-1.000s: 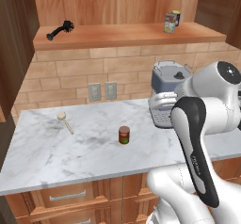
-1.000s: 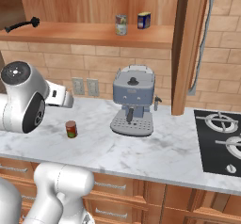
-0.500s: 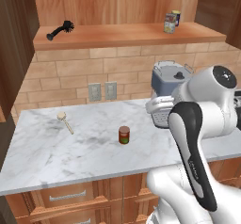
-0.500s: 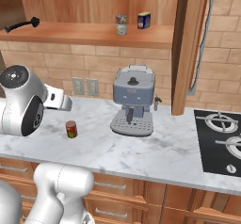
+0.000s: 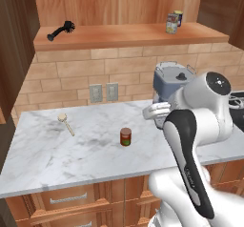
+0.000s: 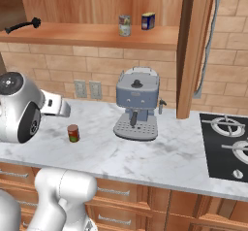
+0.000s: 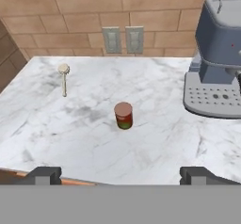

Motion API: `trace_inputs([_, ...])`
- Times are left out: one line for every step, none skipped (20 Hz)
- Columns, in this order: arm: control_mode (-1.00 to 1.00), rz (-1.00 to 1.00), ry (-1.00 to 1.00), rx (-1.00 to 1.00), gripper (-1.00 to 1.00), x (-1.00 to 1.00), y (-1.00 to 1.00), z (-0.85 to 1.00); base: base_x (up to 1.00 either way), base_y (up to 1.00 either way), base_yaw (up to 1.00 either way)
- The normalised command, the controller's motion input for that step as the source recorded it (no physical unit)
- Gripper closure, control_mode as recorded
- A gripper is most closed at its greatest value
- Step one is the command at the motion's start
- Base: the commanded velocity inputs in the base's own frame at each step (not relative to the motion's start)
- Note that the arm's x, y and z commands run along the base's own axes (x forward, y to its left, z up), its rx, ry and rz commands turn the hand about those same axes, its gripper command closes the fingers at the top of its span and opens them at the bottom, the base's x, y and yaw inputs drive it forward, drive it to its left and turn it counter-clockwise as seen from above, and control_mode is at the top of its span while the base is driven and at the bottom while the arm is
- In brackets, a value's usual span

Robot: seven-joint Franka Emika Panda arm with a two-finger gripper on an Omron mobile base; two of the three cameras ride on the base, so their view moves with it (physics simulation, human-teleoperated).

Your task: Pick the cans from the counter and place them in their designated side in the cabinet.

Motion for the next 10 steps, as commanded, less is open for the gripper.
trace_inputs([-1.0, 0.0, 0.0, -0.03, -1.0, 0.01, 0.02, -0.15, 0.0, 0.0, 0.0])
trace_inputs([-1.0, 0.0, 0.0, -0.03, -1.0, 0.04, 0.0, -0.18, 0.0, 0.0, 0.0])
trace_inputs([-1.0, 0.0, 0.0, -0.03, -1.0, 0.07, 0.0, -0.19, 0.0, 0.0, 0.0])
trace_inputs([-1.0, 0.0, 0.0, -0.03, -1.0, 0.09, 0.0, -0.19, 0.0, 0.0, 0.0])
trace_inputs([-1.0, 0.0, 0.0, -0.02, -1.0, 0.13, 0.0, -0.19, 0.0, 0.0, 0.0])
trace_inputs([-1.0, 0.0, 0.0, -0.02, -1.0, 0.16, 0.0, -0.19, 0.0, 0.0, 0.0])
trace_inputs([-1.0, 0.0, 0.01, 0.0, -1.0, 0.22, 0.0, -0.18, 0.0, 0.0, 0.0])
trace_inputs([-1.0, 0.0, 0.01, 0.0, -1.0, 0.25, 0.0, -0.15, 0.0, 0.0, 0.0])
trace_inputs([-1.0, 0.0, 0.0, 0.0, -1.0, 0.25, 0.0, -0.13, 0.0, 0.0, 0.0])
trace_inputs([-1.0, 0.0, 0.0, 0.0, -1.0, 0.23, 0.0, -0.13, 0.0, 0.0, 0.0])
